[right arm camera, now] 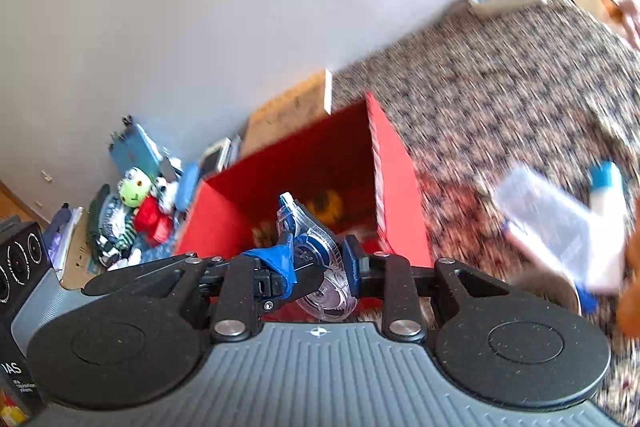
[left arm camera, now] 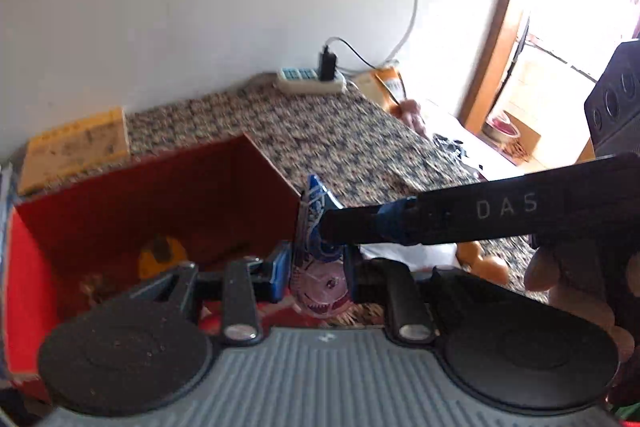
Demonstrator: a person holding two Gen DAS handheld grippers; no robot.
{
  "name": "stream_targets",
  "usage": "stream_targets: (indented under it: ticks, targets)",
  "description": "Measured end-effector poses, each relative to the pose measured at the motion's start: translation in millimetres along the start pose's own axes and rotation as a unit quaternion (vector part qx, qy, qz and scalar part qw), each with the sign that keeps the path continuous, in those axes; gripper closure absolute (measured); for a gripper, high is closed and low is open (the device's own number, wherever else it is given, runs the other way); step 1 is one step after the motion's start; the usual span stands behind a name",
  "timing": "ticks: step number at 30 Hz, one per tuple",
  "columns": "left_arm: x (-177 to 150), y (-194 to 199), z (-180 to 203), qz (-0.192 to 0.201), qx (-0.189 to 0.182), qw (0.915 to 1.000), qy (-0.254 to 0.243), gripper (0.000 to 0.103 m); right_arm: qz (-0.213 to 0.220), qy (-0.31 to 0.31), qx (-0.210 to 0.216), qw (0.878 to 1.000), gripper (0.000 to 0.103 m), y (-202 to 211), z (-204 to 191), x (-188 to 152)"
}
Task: Organize rigid objects
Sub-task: 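Lift the correction tape with the right tool and carry it into the box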
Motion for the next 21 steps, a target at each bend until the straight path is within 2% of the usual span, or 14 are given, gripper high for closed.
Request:
stream_targets:
  ticks: [5, 9, 14, 18, 21]
  targets:
    - [23, -1, -41, 0.015, 0.037, 0.9991, 0.015, 0.084, 0.004, 0.054, 0.015, 0.998, 0.094, -35, -25, 31]
    - [22, -10, -84, 0.000, 0.055, 0.9971, 0.054, 0.084, -0.024, 0.084, 0.019, 0.996, 0.093, -77, -40, 47]
    - [-1, -38, -131, -0.052, 0.070, 0.9895, 0.116, 0.084, -0.108, 0.096, 0.020, 0.989, 0.093, -141, -47, 45]
    - [-24, -59, -156, -0.110, 0.073, 0.9775, 0.164, 0.084, -0.188, 0.098, 0.009, 0.977, 0.093, -186, -48, 33]
    - [-31, -72, -165, -0.148, 0.076, 0.9703, 0.176, 0.084, -0.238, 0.109, 0.001, 0.965, 0.093, -209, -50, 25]
Point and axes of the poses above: each gripper's, at about its wrist camera, not at the fingertips, and y roughly against the way its jaws point, z to its right, x to its top, the point moved 2 cm from there along -y, roughly the way its jaws point, and after that the axes turned 3 degrees about -x, right-handed, at the moved point
